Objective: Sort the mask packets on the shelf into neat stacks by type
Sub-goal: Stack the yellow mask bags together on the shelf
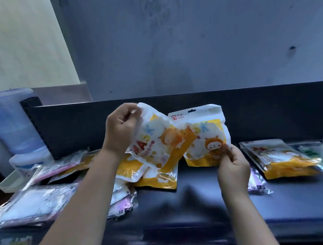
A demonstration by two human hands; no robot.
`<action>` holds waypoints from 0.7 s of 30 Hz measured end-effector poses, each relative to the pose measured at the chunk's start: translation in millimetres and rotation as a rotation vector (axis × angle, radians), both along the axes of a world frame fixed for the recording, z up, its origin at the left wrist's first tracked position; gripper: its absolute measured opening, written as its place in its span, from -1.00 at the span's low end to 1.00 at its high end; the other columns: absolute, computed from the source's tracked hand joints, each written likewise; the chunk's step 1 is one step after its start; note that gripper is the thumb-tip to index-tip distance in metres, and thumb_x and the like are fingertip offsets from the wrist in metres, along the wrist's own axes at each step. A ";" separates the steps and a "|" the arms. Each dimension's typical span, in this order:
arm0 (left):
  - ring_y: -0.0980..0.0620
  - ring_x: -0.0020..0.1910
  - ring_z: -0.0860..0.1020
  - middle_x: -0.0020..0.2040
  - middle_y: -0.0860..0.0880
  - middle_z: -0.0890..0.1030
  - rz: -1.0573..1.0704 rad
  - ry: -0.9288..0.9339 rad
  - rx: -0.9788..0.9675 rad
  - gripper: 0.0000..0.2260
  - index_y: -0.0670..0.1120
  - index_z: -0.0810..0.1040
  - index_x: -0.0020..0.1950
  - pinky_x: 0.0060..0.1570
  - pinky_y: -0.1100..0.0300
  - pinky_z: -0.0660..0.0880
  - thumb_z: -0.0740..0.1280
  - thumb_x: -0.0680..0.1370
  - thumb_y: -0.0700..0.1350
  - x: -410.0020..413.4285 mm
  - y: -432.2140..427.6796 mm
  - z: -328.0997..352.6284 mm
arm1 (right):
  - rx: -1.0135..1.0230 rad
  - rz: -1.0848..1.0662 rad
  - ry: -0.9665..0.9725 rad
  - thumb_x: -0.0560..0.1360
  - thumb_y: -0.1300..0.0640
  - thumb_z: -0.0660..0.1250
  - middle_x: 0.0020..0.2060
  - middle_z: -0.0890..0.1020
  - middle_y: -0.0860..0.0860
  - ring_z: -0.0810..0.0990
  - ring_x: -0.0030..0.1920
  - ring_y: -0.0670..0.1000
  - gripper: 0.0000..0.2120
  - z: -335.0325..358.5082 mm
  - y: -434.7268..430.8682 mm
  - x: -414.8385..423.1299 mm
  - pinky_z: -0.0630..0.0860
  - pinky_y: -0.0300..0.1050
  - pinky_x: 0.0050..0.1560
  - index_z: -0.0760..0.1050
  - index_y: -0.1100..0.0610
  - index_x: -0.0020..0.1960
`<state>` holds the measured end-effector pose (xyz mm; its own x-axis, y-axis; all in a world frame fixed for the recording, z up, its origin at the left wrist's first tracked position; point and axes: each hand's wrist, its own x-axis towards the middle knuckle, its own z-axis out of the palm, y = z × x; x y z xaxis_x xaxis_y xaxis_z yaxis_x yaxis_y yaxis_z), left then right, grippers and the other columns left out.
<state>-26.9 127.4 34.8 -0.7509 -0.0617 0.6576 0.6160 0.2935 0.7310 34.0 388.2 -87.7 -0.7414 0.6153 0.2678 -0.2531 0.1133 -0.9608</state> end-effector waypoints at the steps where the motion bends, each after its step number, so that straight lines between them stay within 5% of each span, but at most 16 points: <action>1: 0.10 -0.22 0.55 -0.20 -0.19 0.62 -0.038 -0.029 -0.003 -0.92 -0.25 0.68 0.01 -0.18 0.24 0.53 0.38 0.63 -0.29 -2.8 12.0 2.9 | -0.003 0.001 -0.014 0.67 0.19 0.24 -0.02 0.73 -0.09 0.68 0.07 0.01 -0.76 -0.5 13.4 2.7 0.66 0.11 0.12 0.66 -0.02 0.15; 7: 0.02 -0.18 0.60 -0.19 -0.17 0.66 -0.233 -0.200 -0.081 -0.92 -0.12 0.72 -0.04 0.00 -0.11 0.63 0.44 0.61 -0.19 -20.7 107.9 6.2 | -0.027 0.020 -0.102 0.69 0.16 0.25 -0.02 0.76 -0.09 0.71 0.04 -0.03 -0.77 1.8 107.8 17.4 0.67 0.03 0.07 0.68 -0.02 0.13; 11: 0.07 -0.14 0.62 -0.11 -0.17 0.71 -0.304 -0.301 -0.134 -0.91 -0.08 0.73 -0.06 0.00 0.05 0.62 0.44 0.61 -0.17 -22.4 179.2 7.3 | -0.006 -0.068 -0.147 0.70 0.11 0.26 -0.13 0.75 -0.18 0.69 -0.07 -0.08 -0.75 15.0 168.8 21.8 0.60 -0.14 -0.10 0.69 -0.09 0.00; 16: 0.07 -0.18 0.64 -0.10 -0.21 0.70 -0.342 -0.390 -0.242 -0.90 -0.06 0.73 -0.04 -0.07 0.19 0.59 0.42 0.62 -0.15 -24.8 245.8 6.2 | 0.045 -0.243 -0.256 0.68 0.09 0.22 -0.08 0.71 -0.12 0.67 -0.02 0.03 -0.79 20.8 236.4 18.7 0.64 0.08 0.03 0.63 -0.06 0.05; 21: 0.01 -0.11 0.63 -0.02 -0.26 0.69 -0.351 -0.463 -0.276 -0.88 -0.02 0.74 -0.06 0.06 0.07 0.60 0.43 0.59 -0.20 -21.9 286.6 -1.2 | 0.115 -0.165 -0.412 0.63 0.15 0.21 -0.23 0.65 0.01 0.66 -0.18 0.14 -0.80 15.7 270.9 1.5 0.59 0.05 -0.10 0.57 0.08 -0.10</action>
